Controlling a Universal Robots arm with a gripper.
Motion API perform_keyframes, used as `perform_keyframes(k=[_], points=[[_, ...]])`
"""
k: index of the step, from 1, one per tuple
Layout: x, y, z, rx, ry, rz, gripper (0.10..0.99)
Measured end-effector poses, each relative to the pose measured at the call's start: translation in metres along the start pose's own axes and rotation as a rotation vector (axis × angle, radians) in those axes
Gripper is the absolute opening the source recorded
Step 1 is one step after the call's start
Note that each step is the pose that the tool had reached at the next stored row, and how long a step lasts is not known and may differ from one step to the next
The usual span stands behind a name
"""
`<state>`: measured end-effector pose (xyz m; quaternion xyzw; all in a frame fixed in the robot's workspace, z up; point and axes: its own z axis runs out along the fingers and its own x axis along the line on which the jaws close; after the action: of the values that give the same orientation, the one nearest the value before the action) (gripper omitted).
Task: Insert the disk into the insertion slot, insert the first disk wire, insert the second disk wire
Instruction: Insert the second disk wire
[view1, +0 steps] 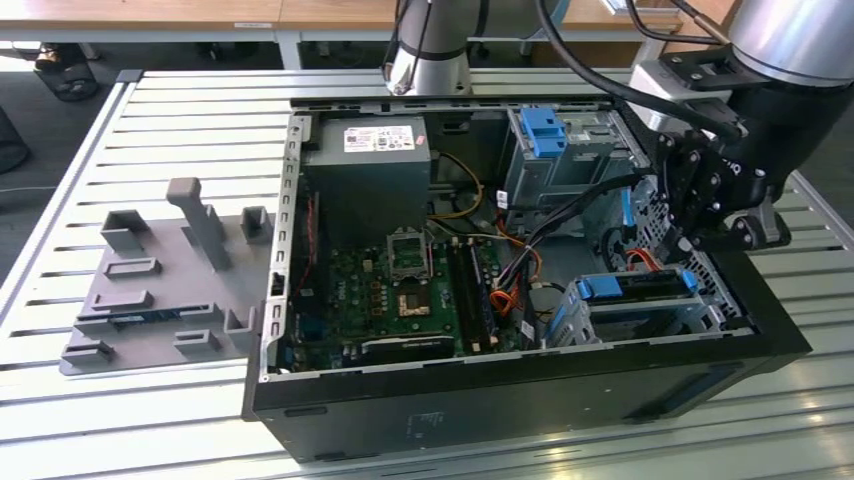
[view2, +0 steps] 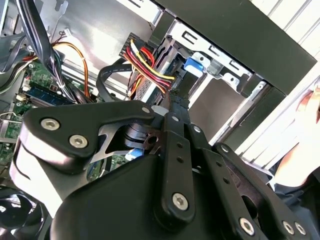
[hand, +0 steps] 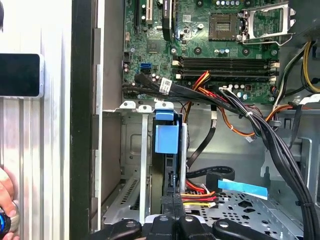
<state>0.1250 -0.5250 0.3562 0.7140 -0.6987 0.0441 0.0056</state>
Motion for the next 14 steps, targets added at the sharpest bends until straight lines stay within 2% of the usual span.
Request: perform_keyframes(k=[3, 9, 14], points=[[-0.0001, 0.0013, -0.0002, 0.000, -0.0010, 0.000, 0.106], [-0.0002, 0.0127, -0.0013, 0.000, -0.0038, 0.000, 0.106], [-0.0001, 0.0167, -0.0079, 0.000, -0.0081, 0.000, 0.106]])
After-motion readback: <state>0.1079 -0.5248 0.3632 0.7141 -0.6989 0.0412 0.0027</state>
